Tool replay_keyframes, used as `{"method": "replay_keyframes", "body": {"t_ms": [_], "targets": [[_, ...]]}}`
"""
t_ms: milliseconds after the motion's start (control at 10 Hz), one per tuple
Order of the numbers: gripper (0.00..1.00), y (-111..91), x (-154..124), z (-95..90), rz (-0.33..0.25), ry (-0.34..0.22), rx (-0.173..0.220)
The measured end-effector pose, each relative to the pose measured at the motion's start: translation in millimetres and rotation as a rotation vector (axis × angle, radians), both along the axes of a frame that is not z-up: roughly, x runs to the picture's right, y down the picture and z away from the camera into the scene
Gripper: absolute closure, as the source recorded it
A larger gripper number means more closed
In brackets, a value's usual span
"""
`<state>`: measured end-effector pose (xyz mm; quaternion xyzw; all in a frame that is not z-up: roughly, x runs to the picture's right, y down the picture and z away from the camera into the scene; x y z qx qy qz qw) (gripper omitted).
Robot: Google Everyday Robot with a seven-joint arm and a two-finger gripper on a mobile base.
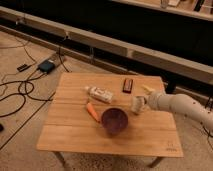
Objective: Place the white sponge in the ceramic cup
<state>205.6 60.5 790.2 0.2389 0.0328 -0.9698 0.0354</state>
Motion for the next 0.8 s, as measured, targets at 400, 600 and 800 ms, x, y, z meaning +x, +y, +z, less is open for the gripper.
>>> {"method": "replay_keyframes", "body": {"t_ms": [400, 600, 800], "targets": [[0.20, -1, 2, -0.2, 0.010, 0.004, 0.003], [0.20, -3, 4, -0.9, 0.015, 0.007, 0.008], [0.20, -15, 1, -8.0, 0.019, 0.003, 0.036]]}}
